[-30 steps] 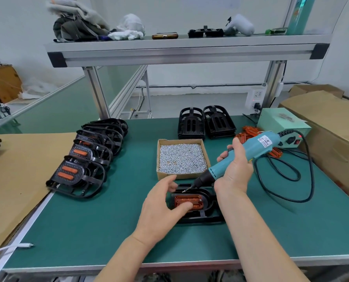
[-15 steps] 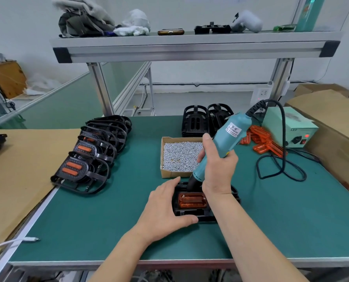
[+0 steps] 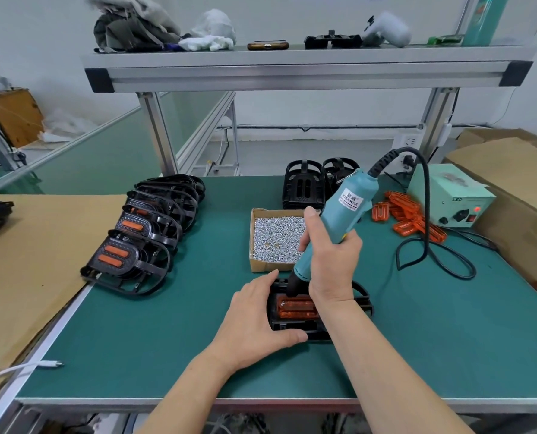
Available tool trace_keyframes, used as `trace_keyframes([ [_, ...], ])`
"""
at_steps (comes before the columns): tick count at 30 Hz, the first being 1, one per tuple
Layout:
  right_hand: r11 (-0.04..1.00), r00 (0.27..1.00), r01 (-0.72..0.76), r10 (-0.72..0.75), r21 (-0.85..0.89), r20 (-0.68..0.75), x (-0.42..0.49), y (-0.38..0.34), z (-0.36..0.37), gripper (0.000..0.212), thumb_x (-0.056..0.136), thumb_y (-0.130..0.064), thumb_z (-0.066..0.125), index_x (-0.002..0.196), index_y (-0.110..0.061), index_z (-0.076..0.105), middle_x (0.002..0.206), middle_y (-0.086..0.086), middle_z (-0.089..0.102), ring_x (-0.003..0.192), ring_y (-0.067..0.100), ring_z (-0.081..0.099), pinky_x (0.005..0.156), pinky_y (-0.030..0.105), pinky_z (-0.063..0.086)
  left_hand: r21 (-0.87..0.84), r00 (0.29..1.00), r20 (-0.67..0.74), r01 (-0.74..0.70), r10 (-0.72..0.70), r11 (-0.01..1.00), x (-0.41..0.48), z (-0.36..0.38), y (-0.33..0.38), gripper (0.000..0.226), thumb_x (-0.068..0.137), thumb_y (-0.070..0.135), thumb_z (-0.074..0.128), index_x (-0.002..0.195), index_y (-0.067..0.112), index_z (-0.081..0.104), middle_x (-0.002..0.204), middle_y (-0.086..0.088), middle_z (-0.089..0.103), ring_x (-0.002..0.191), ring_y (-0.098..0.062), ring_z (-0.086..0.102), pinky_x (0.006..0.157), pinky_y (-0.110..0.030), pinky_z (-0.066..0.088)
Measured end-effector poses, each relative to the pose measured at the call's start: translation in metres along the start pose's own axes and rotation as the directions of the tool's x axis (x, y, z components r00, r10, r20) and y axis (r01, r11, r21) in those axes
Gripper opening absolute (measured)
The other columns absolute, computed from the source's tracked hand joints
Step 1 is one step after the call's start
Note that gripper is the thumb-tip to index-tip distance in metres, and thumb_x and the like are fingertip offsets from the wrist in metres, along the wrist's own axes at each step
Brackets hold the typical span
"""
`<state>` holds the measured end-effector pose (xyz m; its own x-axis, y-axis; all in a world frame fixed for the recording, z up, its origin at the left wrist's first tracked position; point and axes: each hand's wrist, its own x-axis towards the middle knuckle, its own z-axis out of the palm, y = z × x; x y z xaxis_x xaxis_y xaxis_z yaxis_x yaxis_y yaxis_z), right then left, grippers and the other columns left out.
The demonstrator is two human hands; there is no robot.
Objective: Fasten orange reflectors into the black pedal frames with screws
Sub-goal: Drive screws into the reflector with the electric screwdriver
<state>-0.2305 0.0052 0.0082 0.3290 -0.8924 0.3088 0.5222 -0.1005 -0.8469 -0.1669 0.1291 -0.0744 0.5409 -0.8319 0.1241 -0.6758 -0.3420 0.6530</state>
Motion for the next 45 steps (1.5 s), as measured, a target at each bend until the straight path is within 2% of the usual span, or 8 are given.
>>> trace_keyframes([
  [8,0.999,1.0,0.017,-0.015,-0.048,0.027,-0.002,0.002,0.004,0.022,0.084,-0.023,0.073,0.075,-0.007,0.061,0.052,-0.001,0.052,0.047,0.014,0.049,0.051,0.025,0.045,-0.008,1.0,0.002,0.015,-0.015,1.0,-0.001,0.0,-0.001,0.12,0.053,0.079,0.07,0.152,0.033,0.021,0.146,0.016,0.039,0.133,-0.006,0.035,0.112,-0.03,0.03],
  [12,0.996,0.997,0.048,-0.044,-0.074,0.066,-0.003,0.003,0.006,0.035,0.083,-0.03,0.074,0.085,0.002,0.06,0.058,0.001,0.055,0.052,0.017,0.052,0.054,0.028,0.046,-0.016,1.0,0.005,0.021,-0.021,1.0,-0.001,-0.001,-0.001,0.121,0.053,0.079,0.071,0.153,0.033,0.021,0.145,0.016,0.04,0.133,-0.007,0.036,0.113,-0.033,0.032],
  [22,0.996,0.992,0.034,-0.024,-0.081,0.123,-0.005,0.003,0.005,0.018,0.085,-0.024,0.072,0.077,-0.011,0.062,0.058,-0.001,0.054,0.053,0.015,0.051,0.055,0.027,0.047,-0.041,1.0,-0.006,0.016,-0.016,0.999,0.0,-0.001,-0.001,0.123,0.053,0.076,0.074,0.154,0.032,0.021,0.146,0.015,0.041,0.133,-0.007,0.037,0.114,-0.033,0.033],
  [28,0.996,0.988,0.038,-0.025,-0.086,0.155,-0.007,0.008,0.009,0.03,0.08,-0.032,0.073,0.068,-0.011,0.056,0.055,-0.004,0.051,0.05,0.012,0.047,0.05,0.026,0.042,-0.08,1.0,-0.002,0.018,-0.018,0.997,0.003,-0.001,-0.001,0.118,0.053,0.074,0.077,0.151,0.036,0.025,0.141,0.016,0.046,0.131,-0.008,0.042,0.11,-0.037,0.038],
  [32,0.988,0.987,0.034,-0.01,-0.148,0.16,-0.012,0.011,0.012,0.024,0.082,-0.03,0.074,0.065,-0.023,0.058,0.055,-0.011,0.054,0.05,0.011,0.049,0.051,0.027,0.043,-0.097,1.0,0.016,0.006,-0.005,0.995,0.002,0.001,-0.002,0.11,0.055,0.071,0.08,0.147,0.035,0.033,0.134,0.016,0.052,0.125,-0.011,0.049,0.105,-0.039,0.043],
  [39,0.996,0.992,0.022,-0.011,-0.09,0.127,-0.013,0.005,0.004,0.021,0.083,-0.025,0.075,0.068,-0.02,0.061,0.058,-0.007,0.057,0.053,0.01,0.052,0.055,0.021,0.046,-0.063,1.0,-0.011,0.006,-0.006,0.998,0.001,0.0,-0.001,0.12,0.052,0.075,0.077,0.152,0.033,0.024,0.14,0.017,0.045,0.129,-0.007,0.043,0.109,-0.036,0.039],
  [42,0.998,0.995,0.006,0.0,-0.061,0.1,-0.011,-0.001,0.002,0.021,0.083,-0.025,0.075,0.077,-0.01,0.062,0.059,0.0,0.056,0.053,0.015,0.052,0.056,0.024,0.047,-0.05,1.0,-0.014,0.002,-0.003,0.999,0.001,0.0,0.0,0.12,0.052,0.075,0.076,0.152,0.032,0.024,0.141,0.016,0.043,0.13,-0.005,0.041,0.111,-0.034,0.037],
  [45,1.0,0.997,-0.022,0.021,0.011,0.078,-0.008,-0.011,0.0,0.019,0.085,-0.023,0.073,0.073,-0.014,0.061,0.055,0.001,0.052,0.05,0.015,0.048,0.053,0.025,0.045,-0.027,1.0,-0.025,-0.004,0.003,1.0,0.001,-0.001,-0.002,0.118,0.053,0.075,0.074,0.151,0.032,0.025,0.143,0.019,0.04,0.131,-0.003,0.038,0.111,-0.029,0.033],
])
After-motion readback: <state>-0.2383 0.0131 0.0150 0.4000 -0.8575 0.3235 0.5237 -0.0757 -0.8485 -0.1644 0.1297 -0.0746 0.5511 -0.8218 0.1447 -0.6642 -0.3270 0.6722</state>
